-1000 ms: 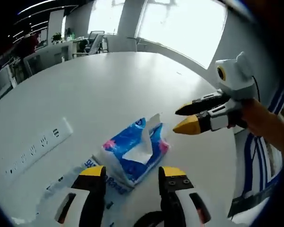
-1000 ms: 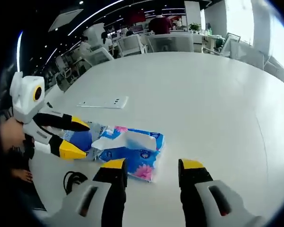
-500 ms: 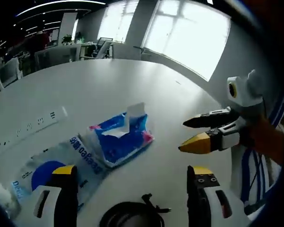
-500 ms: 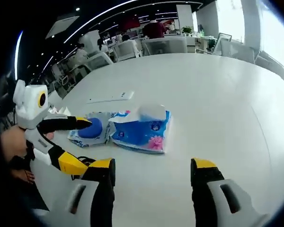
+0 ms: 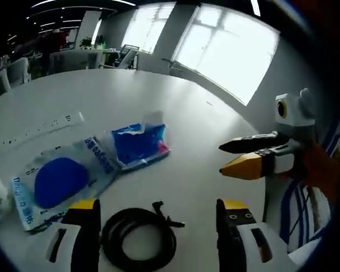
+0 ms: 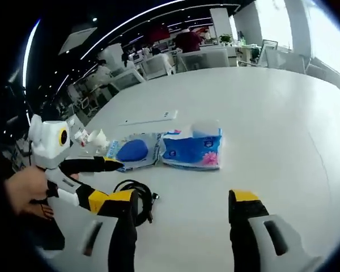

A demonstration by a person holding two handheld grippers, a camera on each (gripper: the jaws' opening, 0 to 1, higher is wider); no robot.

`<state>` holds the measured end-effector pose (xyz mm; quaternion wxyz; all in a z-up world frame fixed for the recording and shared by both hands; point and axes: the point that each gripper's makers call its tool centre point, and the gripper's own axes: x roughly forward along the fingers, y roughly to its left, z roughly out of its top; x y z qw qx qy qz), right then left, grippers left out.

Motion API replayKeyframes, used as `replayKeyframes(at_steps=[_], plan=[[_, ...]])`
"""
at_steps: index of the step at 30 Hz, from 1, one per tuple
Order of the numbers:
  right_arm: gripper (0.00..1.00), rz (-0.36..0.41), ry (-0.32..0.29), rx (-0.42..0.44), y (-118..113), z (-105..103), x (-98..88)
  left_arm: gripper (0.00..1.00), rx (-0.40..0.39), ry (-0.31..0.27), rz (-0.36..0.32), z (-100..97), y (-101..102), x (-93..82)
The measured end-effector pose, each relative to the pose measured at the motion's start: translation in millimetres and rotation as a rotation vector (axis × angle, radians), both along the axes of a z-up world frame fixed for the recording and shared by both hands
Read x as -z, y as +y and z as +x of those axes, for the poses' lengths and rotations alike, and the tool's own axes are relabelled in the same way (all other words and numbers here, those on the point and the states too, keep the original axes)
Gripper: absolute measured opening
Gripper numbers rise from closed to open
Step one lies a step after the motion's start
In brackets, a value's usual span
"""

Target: Arrange the tabletop items into an orderly group along one side of the table until the central work area is clear of visible clutter.

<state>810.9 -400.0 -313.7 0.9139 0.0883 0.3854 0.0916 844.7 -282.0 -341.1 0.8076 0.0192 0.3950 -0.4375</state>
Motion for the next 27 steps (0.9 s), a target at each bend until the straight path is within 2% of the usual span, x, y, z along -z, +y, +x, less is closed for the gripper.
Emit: replayKeyframes(at_steps=[5,7,9,11,13,14,16,19,20,22,24,27], plan=[[0.62,0.030,0.014,-0.009,17.8,-19.9,3.3,0.84,-0.035,0.009,0.003,-16.6,28.6,3.6],[0.63,0.038,0.038,0.005,20.6,-29.8,5.7,0.84,-0.047,0.024,0.009,-27.2,41.2,4.6],[0.62,0.043,0.020,0.003,23.2,-34.7,4.0,0.84,-0.067,0.027,-0.001,-34.4,52.8,3.2],[0.61,0.048,0.037,0.011,25.8,-42.6,5.3,0.84,-0.096,0.033,-0.007,-37.4,62.6,2.2],[0.61,0.046,0.029,0.007,35.0,-52.9,2.9,0.84,-0.117,0.041,0.002,-40.5,77.2,2.3],[0.59,0.046,0.029,0.005,32.6,-50.8,3.1,0.84,-0.121,0.041,0.004,-41.1,82.0,1.7],[0.59,0.045,0.030,-0.001,35.8,-52.7,2.5,0.84,-0.151,0.022,-0.001,-38.3,90.9,-2.7],[0.52,0.053,0.030,-0.013,49.9,-57.8,-3.0,0.81,-0.191,0.036,-0.003,-33.0,107.4,-8.2],[0.51,0.051,0.030,-0.020,53.3,-57.8,-5.0,0.82,-0.212,0.021,-0.019,-24.4,114.0,-11.0],[0.50,0.032,0.022,-0.036,57.8,-52.7,-7.9,0.82,-0.238,0.012,-0.015,-15.3,124.3,-13.5],[0.50,0.027,0.007,-0.048,61.3,-44.7,-12.7,0.82,-0.276,0.001,-0.049,-5.2,131.8,-23.3],[0.51,0.035,-0.014,-0.036,63.1,-36.0,-22.1,0.83,-0.257,-0.008,-0.032,-8.5,133.4,-28.3]])
